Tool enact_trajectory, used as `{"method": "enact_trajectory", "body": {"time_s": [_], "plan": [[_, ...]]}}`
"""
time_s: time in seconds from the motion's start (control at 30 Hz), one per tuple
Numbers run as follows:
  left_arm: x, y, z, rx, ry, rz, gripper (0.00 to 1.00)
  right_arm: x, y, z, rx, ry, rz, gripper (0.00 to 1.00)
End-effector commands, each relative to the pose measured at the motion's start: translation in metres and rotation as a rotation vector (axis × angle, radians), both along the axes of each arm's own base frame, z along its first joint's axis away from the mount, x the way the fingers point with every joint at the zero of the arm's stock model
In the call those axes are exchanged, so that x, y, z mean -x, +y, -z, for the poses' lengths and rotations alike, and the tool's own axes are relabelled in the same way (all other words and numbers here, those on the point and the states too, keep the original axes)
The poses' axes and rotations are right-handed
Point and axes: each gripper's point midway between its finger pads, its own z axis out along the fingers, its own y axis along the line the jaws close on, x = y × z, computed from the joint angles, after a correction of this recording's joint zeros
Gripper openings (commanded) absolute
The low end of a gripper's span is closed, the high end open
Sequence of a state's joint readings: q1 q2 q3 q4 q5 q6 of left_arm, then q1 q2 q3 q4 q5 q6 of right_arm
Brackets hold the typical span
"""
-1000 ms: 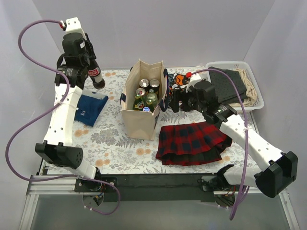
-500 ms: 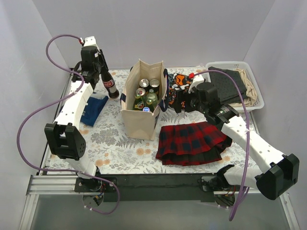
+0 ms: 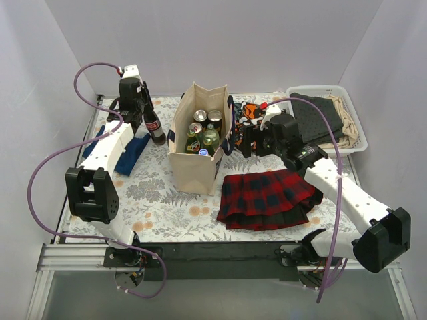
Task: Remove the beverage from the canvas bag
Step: Place the drink at the center of the board.
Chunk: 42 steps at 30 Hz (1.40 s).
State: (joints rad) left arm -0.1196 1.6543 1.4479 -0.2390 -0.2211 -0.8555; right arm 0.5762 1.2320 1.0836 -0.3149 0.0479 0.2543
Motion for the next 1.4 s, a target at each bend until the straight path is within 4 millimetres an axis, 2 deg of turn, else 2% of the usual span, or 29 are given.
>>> {"method": "enact_trajectory", "body": {"time_s": [0.0,0.57,0.8,1.03,1.37], "plan": [[-0.004,0.003,-0.102,0.023,-0.307,-0.004,0.00,-0.007,0.005,-0.021,-0.025,-0.044,-0.012,0.90],[-0.017,0.010,-0.067,-0.098,-0.223,-0.015,0.00,-0.006,0.005,-0.017,-0.020,-0.038,-0.012,0.90],[-0.021,-0.002,-0.058,-0.045,-0.212,0.032,0.00,-0.006,0.003,-0.014,-0.013,-0.034,-0.009,0.90],[-0.027,-0.008,-0.059,-0.012,-0.216,0.043,0.00,-0.005,0.002,-0.012,-0.012,-0.031,-0.009,0.90],[-0.032,-0.011,-0.039,-0.012,-0.175,0.056,0.00,-0.006,0.002,-0.009,-0.005,-0.027,-0.008,0.90]]}}
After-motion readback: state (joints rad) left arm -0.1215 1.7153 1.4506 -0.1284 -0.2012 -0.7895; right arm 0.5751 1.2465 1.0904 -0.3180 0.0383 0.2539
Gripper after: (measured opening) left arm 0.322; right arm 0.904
